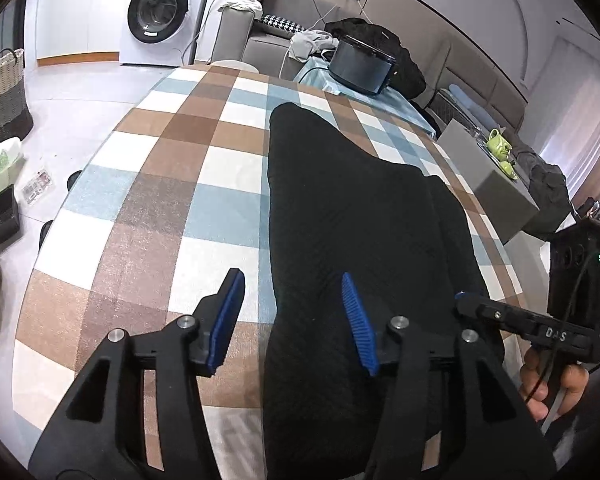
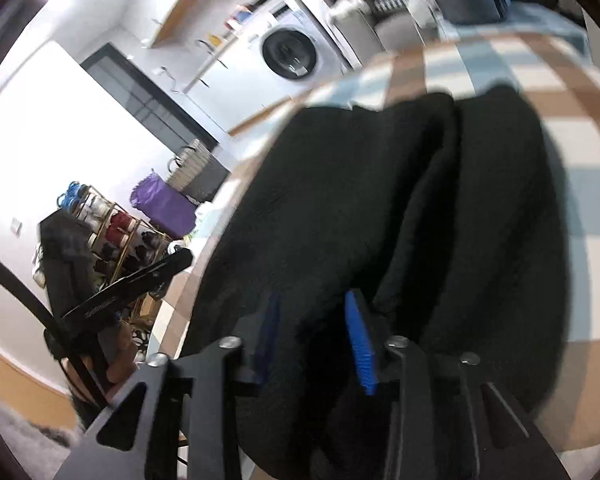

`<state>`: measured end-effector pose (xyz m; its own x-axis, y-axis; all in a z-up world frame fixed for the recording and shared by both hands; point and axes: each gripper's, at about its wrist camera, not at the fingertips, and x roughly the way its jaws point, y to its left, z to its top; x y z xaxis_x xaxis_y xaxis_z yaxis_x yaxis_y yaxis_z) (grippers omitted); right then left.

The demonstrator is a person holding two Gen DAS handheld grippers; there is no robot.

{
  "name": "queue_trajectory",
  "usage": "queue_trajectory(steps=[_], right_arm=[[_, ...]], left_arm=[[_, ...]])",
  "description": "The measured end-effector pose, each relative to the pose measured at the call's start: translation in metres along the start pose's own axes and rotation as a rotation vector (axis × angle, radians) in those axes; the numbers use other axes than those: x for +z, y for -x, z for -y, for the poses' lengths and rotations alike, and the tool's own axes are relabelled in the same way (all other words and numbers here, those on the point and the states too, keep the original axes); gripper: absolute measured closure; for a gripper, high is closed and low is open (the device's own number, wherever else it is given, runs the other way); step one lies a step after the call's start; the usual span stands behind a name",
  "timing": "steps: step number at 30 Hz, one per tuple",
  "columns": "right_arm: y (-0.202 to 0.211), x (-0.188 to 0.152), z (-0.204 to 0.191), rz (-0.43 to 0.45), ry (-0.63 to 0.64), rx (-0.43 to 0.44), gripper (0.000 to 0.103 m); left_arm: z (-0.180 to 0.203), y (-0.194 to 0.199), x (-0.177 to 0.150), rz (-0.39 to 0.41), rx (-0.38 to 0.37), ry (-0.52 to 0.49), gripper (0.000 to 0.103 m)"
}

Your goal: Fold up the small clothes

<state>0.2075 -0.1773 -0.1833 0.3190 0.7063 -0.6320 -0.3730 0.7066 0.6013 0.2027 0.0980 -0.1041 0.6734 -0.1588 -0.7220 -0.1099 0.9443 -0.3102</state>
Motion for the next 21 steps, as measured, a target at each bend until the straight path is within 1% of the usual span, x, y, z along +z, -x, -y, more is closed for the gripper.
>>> queue_trajectory(steps=[3, 6, 8, 9, 11, 12, 14, 15, 16, 17, 18, 19, 20, 21], right_arm=[[0.004, 0.001, -0.004, 0.022, 0.007, 0.018, 0.071], [-0.005, -0.001, -0.006, -0.019, 0.013, -0.011, 0.071], [-0.016, -0.004, 0.0, -0.04, -0.009, -0.035, 0.072], [-0.02, -0.006, 0.003, -0.041, -0.031, -0.038, 0.074], [-0.022, -0.007, 0.005, -0.015, -0.05, -0.008, 0.092], [-0.019, -0.006, 0.004, 0.002, -0.052, 0.027, 0.094], [-0.002, -0.004, -0.004, 0.084, -0.019, 0.08, 0.095], [0.007, -0.003, -0.009, 0.116, 0.008, 0.07, 0.095], [0.012, -0.002, -0.011, 0.129, 0.017, 0.046, 0.095], [0.012, 0.0, -0.01, 0.117, 0.014, 0.015, 0.095], [0.007, 0.001, -0.006, 0.086, 0.013, -0.043, 0.095], [0.002, 0.0, -0.003, 0.057, 0.022, -0.082, 0.095], [-0.005, -0.001, -0.001, 0.02, 0.033, -0.119, 0.094], [-0.008, -0.001, 0.001, 0.002, 0.032, -0.135, 0.094]], left_arm=[[0.004, 0.0, -0.001, -0.002, -0.016, -0.008, 0.055], [0.009, -0.005, -0.001, -0.01, -0.025, -0.009, 0.055], [0.011, -0.007, -0.002, -0.018, -0.03, -0.008, 0.055], [0.013, -0.008, -0.003, -0.021, -0.035, -0.012, 0.055], [0.017, -0.008, -0.003, -0.022, -0.039, -0.022, 0.055], [0.019, -0.008, -0.004, -0.021, -0.042, -0.03, 0.055], [0.023, -0.009, -0.005, -0.026, -0.041, -0.038, 0.055], [0.025, -0.011, -0.005, -0.034, -0.043, -0.041, 0.055], [0.026, -0.012, -0.006, -0.041, -0.044, -0.045, 0.055], [0.027, -0.015, -0.008, -0.051, -0.045, -0.05, 0.055], [0.029, -0.019, -0.01, -0.066, -0.045, -0.058, 0.055], [0.029, -0.021, -0.012, -0.076, -0.046, -0.062, 0.055], [0.029, -0.023, -0.012, -0.088, -0.049, -0.063, 0.055], [0.029, -0.024, -0.013, -0.092, -0.049, -0.062, 0.055]])
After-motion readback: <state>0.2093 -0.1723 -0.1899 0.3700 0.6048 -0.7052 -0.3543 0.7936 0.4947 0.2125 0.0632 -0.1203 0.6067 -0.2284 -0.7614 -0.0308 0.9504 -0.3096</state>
